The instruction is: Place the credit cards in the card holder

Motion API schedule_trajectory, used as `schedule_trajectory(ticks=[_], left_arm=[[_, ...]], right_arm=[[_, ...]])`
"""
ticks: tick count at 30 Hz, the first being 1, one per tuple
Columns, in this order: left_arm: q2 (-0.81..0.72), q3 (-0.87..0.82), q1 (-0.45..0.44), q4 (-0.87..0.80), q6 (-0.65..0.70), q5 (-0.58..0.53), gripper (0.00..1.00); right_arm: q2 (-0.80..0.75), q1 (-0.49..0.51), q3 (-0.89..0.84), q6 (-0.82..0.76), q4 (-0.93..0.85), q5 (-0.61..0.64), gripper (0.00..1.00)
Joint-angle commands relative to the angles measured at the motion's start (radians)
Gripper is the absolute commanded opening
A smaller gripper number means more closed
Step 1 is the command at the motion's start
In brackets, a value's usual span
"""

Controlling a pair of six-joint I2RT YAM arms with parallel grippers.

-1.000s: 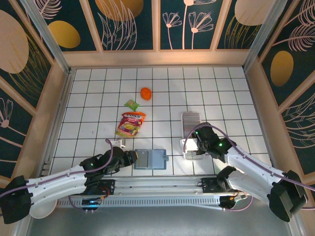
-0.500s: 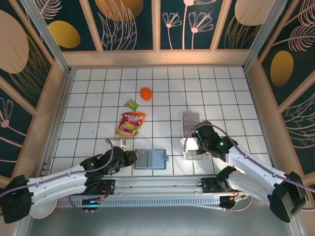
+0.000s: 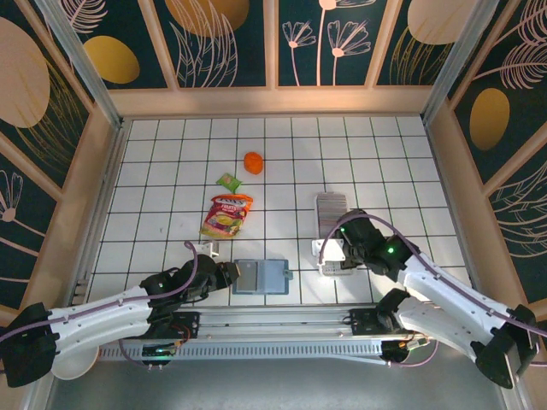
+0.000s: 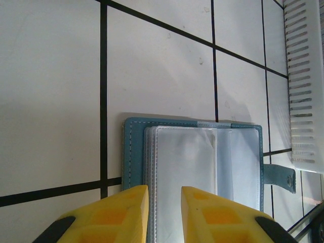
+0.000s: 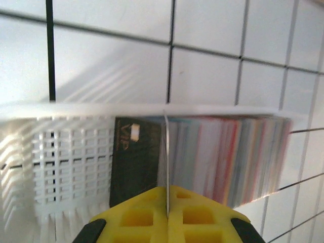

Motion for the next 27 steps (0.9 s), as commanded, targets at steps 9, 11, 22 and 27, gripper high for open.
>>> schedule_trajectory(ticks=[9, 11, 22, 27], left_arm=[[-0.009, -0.015, -0.002, 0.014, -0.012, 0.013, 0.23], [-0.012, -0.015, -0.001, 0.012, -0.013, 0.016, 0.24], [-0.026, -0.016, -0.001, -0.008, -0.014, 0.019, 0.27], [-0.017, -0.019, -0.001, 0.006, -0.007, 0.035, 0.27]], right_arm=[[0.049, 0.316, 0.224, 0.810, 0.087, 0.082, 0.00], [0.092, 0.346, 0.238, 1.073, 0.183, 0.108, 0.00], [0.356, 0.413, 0.072, 2.182, 0.612, 0.001, 0.00], [0.432, 0.485, -0.014, 2.383, 0.770, 0.086, 0.00]])
